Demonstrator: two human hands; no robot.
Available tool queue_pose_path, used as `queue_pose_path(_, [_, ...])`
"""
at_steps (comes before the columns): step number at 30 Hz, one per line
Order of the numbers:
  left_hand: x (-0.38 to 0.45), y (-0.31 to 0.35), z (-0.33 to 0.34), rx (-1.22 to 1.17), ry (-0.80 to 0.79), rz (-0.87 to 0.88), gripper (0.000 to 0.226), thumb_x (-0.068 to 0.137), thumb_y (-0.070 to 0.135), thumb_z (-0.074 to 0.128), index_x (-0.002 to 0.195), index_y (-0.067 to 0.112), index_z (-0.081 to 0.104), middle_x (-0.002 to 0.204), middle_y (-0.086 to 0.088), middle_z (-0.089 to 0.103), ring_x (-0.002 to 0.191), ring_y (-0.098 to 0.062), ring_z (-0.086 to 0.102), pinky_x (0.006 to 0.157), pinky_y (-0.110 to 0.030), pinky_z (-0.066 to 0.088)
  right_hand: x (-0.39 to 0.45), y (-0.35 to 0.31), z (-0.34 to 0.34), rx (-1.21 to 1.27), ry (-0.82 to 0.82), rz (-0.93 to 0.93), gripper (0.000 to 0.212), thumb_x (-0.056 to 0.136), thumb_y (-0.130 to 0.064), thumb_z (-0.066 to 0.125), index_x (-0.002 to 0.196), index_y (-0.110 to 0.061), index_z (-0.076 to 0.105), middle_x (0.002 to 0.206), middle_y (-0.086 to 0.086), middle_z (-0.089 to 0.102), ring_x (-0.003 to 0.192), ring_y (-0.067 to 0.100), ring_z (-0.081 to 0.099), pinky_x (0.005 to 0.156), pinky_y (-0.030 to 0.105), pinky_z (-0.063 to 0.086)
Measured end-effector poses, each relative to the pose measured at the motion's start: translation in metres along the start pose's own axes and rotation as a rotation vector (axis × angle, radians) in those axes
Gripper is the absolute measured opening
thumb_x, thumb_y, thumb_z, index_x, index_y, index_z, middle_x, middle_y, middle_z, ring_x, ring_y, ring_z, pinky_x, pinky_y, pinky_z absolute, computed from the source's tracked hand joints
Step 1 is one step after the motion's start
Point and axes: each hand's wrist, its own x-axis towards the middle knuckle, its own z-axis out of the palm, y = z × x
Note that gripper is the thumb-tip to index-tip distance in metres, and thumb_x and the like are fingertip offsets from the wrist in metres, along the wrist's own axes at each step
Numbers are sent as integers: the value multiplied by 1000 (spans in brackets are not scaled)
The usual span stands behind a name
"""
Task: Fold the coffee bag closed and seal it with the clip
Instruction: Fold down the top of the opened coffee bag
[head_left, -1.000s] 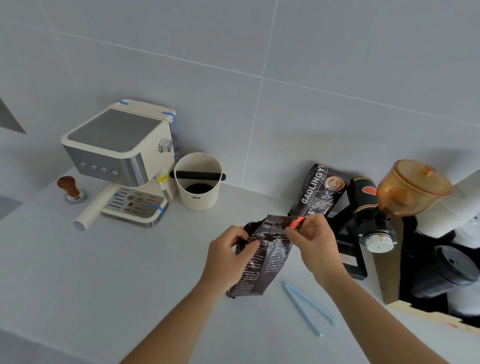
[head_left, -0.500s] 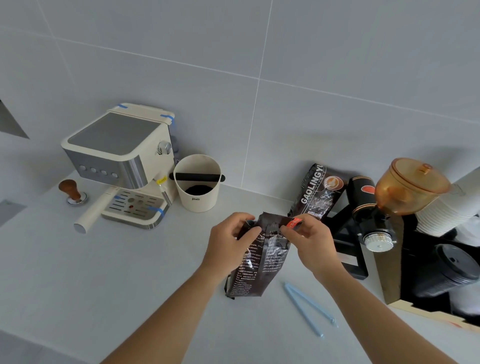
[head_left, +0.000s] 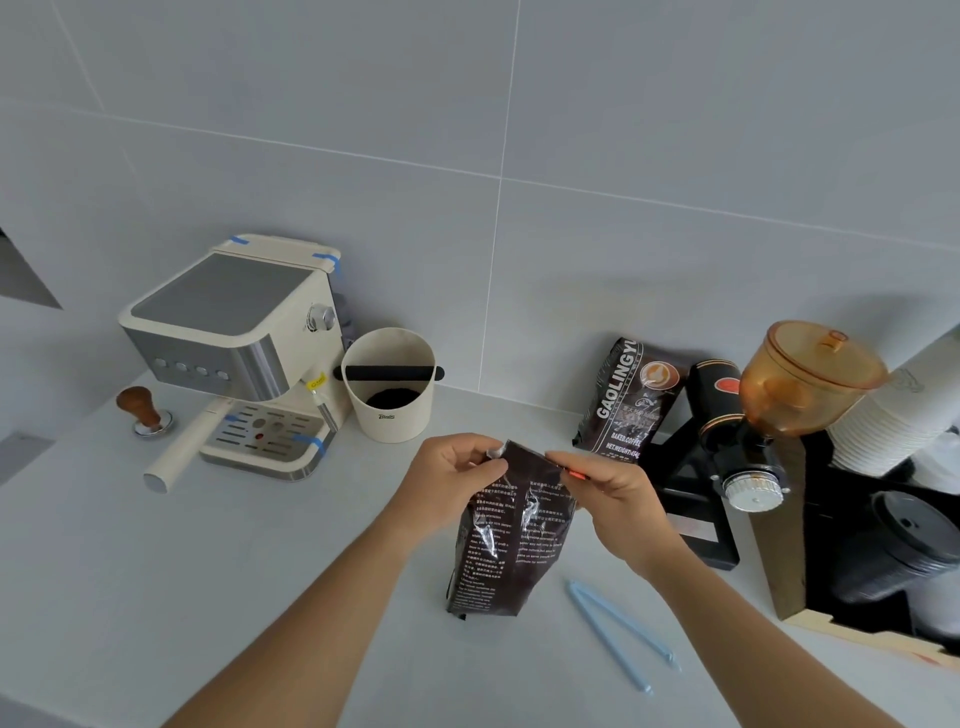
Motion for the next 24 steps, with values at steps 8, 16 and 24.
queue_pose_path(8, [3, 8, 2, 45, -59, 42, 34, 88, -9, 58, 84, 21, 76, 81, 6, 75, 75, -11, 71, 70, -21, 56, 5, 3, 0, -1, -45, 14, 62, 88, 19, 49, 82, -35, 80, 90, -5, 78, 89, 20, 73, 73, 30, 58])
queue_pose_path(16, [1, 4, 1, 112, -120, 51, 21, 76, 10, 78, 91, 22, 72, 84, 3, 74, 81, -19, 73, 74, -33, 60, 10, 11, -2, -86, -30, -50, 62, 87, 18, 52, 84, -38, 78, 91, -7, 76, 90, 21, 72, 78, 32, 57])
queue_pose_path(24, [2, 3, 6, 131, 5, 53, 21, 77, 5, 77, 88, 22, 73, 83, 0, 74, 76, -21, 73, 69, -37, 61, 5, -1, -3, -230, -159, 24, 43, 84, -3, 70, 105, -41, 72, 104, -9, 72, 96, 15, 69, 83, 31, 57])
